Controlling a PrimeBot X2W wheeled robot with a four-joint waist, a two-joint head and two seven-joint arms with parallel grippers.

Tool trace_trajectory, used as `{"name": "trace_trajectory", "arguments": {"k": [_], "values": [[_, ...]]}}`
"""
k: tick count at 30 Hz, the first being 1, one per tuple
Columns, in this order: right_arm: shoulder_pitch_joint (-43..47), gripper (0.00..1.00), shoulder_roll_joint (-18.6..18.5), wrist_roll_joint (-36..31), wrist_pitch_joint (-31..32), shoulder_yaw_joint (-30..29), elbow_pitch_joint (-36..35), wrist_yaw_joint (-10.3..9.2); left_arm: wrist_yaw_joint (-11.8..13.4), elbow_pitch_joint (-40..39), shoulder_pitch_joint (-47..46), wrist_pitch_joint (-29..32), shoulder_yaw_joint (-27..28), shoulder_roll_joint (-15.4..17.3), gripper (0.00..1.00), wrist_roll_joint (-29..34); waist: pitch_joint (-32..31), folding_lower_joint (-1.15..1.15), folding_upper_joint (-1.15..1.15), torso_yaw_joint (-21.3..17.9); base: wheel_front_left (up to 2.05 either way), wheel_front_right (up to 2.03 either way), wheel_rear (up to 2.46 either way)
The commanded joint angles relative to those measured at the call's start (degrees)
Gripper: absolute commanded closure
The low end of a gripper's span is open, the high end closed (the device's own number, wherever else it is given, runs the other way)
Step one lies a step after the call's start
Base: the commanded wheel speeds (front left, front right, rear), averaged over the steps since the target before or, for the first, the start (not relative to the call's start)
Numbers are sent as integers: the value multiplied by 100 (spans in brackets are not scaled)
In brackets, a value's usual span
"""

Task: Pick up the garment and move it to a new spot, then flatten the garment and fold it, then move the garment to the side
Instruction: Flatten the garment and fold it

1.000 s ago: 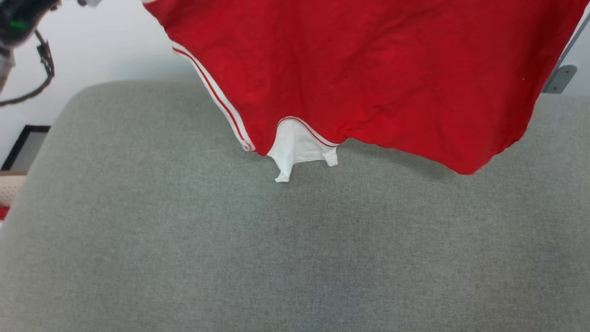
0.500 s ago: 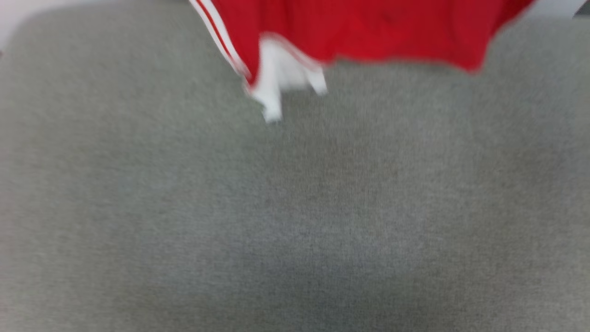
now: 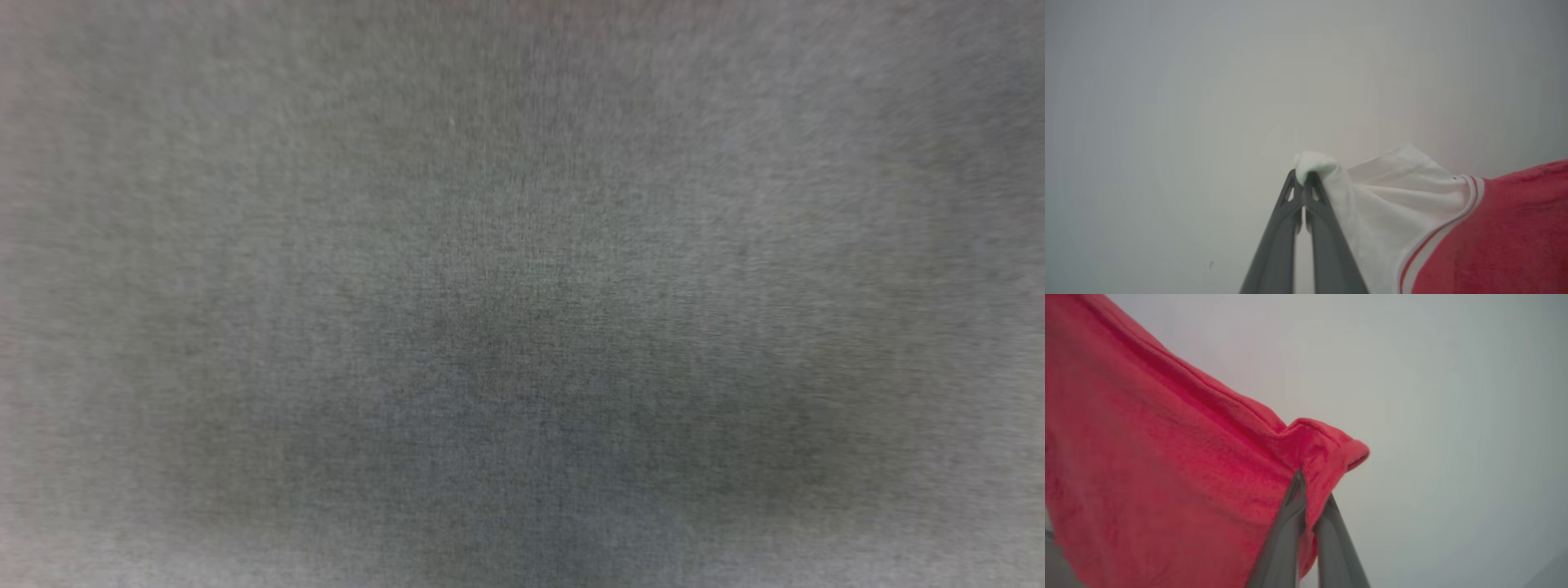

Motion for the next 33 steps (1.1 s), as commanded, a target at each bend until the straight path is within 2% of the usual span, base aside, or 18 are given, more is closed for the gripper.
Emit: {"name": "trace_trajectory", "arguments": {"k": [1, 8, 11, 13, 17, 19, 24, 28, 30, 33], "values": [[92, 100, 35, -48, -13, 30, 119, -13, -24, 28, 179, -24, -36, -15, 100, 60, 631, 0, 0, 100, 0, 0, 0], [528, 100, 235, -54, 71, 241, 745, -13, -145, 149, 1135, -57, -121, -98, 100, -8, 662, 0, 0, 208, 0, 0, 0], [852, 100, 331, 232, 213, 446, 763, -12, -189, 148, 1616, 64, -452, -134, 100, -96, 483, 0, 0, 224, 0, 0, 0], [1069, 100, 233, 413, 321, 617, 689, -13, -192, -119, 1962, 307, -773, -95, 100, -285, 311, 0, 0, 239, 0, 0, 0], [1612, 100, 99, 978, 551, 956, 301, -12, -190, -860, 2578, 833, -1368, 341, 100, -867, -74, 0, 0, 242, 0, 0, 0], [1908, 100, -98, 1262, 661, 1145, 19, -12, -190, -1260, 2874, 1051, -1554, 583, 100, -1048, -287, 0, 0, 242, 0, 0, 0], [2721, 100, -655, 1981, 1058, 1673, -849, -13, -190, -2204, 3680, 1572, -1723, 1229, 100, -1553, -794, 0, 0, 252, 0, 0, 0], [3366, 100, -1181, 2520, 1355, 1939, -1489, -13, -187, -2964, 4357, 1878, -1762, 1690, 100, -1688, -1173, 0, 0, 267, 0, 0, 0], [3725, 100, -1396, 2748, 1494, 1999, -1727, -13, -89, -3358, 4760, 1984, -1780, 1877, 100, -1741, -1347, 0, 0, 276, 0, 0, 0], [4272, 100, -1686, 3044, 1663, 2067, -2078, -13, 191, -4013, 5332, 2196, -1786, 2178, 100, -1864, -1571, 0, 0, 307, 0, 0, 0]]}}
